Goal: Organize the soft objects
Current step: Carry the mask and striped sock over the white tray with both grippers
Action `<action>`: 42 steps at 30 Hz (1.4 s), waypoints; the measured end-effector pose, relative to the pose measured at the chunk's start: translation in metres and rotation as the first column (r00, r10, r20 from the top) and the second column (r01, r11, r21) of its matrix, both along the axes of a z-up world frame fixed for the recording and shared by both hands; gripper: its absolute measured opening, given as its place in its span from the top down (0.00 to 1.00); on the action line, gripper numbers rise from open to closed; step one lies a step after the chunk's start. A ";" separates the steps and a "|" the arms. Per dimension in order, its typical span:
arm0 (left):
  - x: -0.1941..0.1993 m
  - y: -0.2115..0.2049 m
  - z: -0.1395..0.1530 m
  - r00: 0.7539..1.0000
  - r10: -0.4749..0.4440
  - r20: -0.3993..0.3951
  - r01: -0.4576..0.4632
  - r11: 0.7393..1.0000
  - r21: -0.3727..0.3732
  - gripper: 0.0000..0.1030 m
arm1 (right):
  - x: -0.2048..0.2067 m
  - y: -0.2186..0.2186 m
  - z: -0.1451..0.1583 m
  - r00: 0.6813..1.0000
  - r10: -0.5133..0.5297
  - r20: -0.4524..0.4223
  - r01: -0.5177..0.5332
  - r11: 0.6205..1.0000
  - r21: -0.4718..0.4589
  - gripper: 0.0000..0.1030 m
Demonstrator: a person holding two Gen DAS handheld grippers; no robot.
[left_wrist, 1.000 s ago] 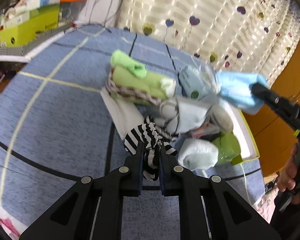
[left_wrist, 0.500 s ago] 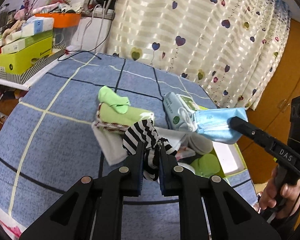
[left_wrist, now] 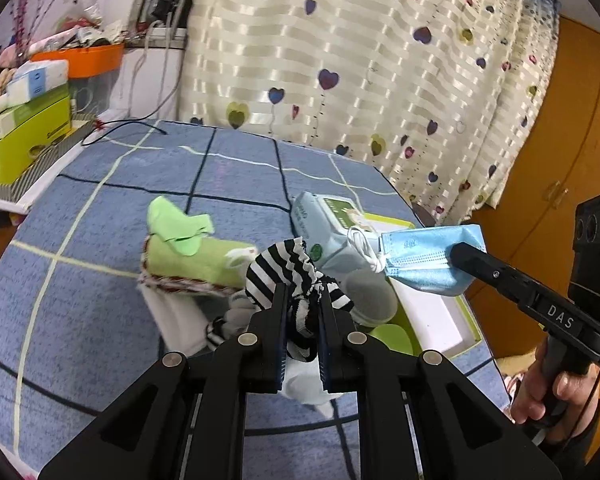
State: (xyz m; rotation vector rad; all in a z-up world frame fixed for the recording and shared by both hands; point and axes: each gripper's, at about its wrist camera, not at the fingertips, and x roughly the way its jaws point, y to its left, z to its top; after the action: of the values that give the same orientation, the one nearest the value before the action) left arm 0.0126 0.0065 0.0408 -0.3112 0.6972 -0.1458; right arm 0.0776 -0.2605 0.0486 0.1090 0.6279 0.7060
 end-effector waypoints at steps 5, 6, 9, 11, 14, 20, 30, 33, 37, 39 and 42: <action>0.013 -0.022 0.011 0.999 -0.043 0.017 0.043 0.999 0.020 0.88 | 0.009 -0.028 -0.005 0.998 -0.067 -0.009 0.067 0.998 0.012 0.85; 0.016 -0.025 0.013 0.999 -0.048 0.020 0.048 0.999 0.023 0.88 | 0.011 -0.033 -0.007 0.997 -0.081 -0.011 0.082 0.997 0.013 0.85; 0.024 -0.043 0.019 0.996 -0.082 0.034 0.081 0.996 0.042 0.88 | 0.019 -0.050 -0.009 0.992 -0.125 -0.011 0.125 0.992 0.012 0.85; 0.031 -0.055 0.022 0.993 -0.109 0.034 0.107 0.993 0.048 0.88 | 0.024 -0.060 -0.011 0.989 -0.147 -0.014 0.147 0.989 0.018 0.85; 0.040 -0.070 0.023 0.990 -0.140 0.031 0.138 0.989 0.055 0.88 | 0.031 -0.076 -0.015 0.983 -0.180 -0.024 0.180 0.983 0.019 0.85; 0.061 -0.105 0.023 0.977 -0.212 0.022 0.210 0.975 0.074 0.88 | 0.046 -0.103 -0.028 0.968 -0.244 -0.053 0.245 0.969 0.019 0.85; 0.091 -0.142 0.011 0.958 -0.284 -0.035 0.286 0.954 0.088 0.88 | 0.075 -0.130 -0.062 0.941 -0.313 -0.130 0.317 0.948 0.013 0.85; 0.098 -0.149 0.006 0.952 -0.300 -0.056 0.304 0.948 0.091 0.88 | 0.086 -0.131 -0.074 0.933 -0.329 -0.148 0.331 0.944 -0.008 0.85; 0.110 -0.157 0.001 0.949 -0.306 -0.079 0.313 0.944 0.107 0.88 | 0.103 -0.127 -0.089 0.924 -0.343 -0.168 0.339 0.939 -0.048 0.85; 0.115 -0.160 -0.002 0.948 -0.305 -0.090 0.314 0.943 0.112 0.88 | 0.112 -0.125 -0.097 0.924 -0.336 -0.182 0.330 0.942 -0.062 0.83; 0.122 -0.163 -0.007 0.947 -0.303 -0.107 0.315 0.942 0.118 0.87 | 0.121 -0.121 -0.104 0.925 -0.332 -0.185 0.322 0.943 -0.083 0.82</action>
State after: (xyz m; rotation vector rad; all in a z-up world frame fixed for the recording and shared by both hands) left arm 0.1350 -0.1569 0.0340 -0.0775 0.8370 -0.3854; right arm 0.1989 -0.3812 -0.0554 0.2335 0.7949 0.3560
